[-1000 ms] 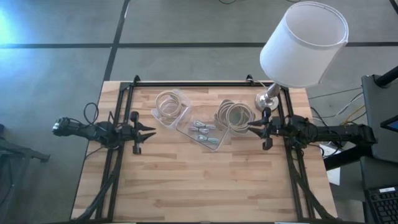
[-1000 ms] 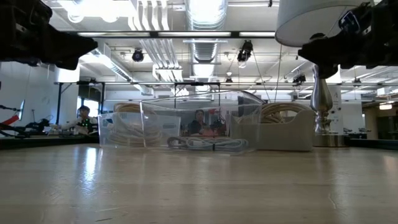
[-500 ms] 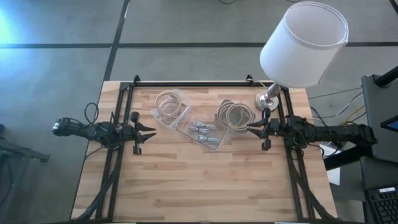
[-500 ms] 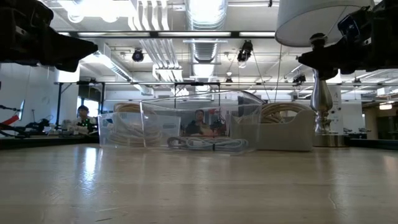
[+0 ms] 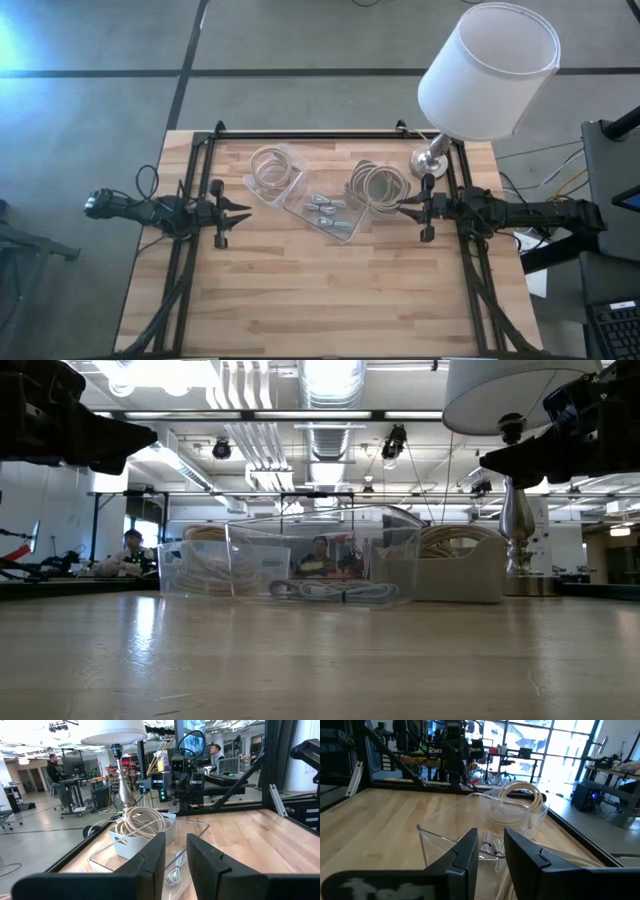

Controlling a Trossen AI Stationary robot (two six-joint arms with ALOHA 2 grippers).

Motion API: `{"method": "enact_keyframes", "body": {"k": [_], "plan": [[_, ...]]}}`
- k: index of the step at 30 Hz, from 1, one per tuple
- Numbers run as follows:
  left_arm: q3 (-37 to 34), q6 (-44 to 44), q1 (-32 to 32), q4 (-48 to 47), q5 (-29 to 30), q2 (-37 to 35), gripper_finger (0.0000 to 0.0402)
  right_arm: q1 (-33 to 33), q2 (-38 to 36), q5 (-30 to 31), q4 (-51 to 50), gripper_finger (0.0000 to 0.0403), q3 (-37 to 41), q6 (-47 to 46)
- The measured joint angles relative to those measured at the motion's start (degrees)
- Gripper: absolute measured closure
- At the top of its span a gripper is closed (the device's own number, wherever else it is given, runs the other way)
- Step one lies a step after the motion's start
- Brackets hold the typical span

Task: Pick & Place USB Port
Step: Return to Home Position

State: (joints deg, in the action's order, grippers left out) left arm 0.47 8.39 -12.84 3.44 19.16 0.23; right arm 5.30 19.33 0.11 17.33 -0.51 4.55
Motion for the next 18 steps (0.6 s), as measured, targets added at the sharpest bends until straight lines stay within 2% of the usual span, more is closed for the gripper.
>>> {"method": "enact_keyframes", "body": {"k": [18], "plan": [[-0.03, -0.03, 0.00, 0.00, 0.02, 0.00, 0.0321, 0.00, 0.00, -0.02, 0.02, 0.0334, 0.00, -0.01]]}}
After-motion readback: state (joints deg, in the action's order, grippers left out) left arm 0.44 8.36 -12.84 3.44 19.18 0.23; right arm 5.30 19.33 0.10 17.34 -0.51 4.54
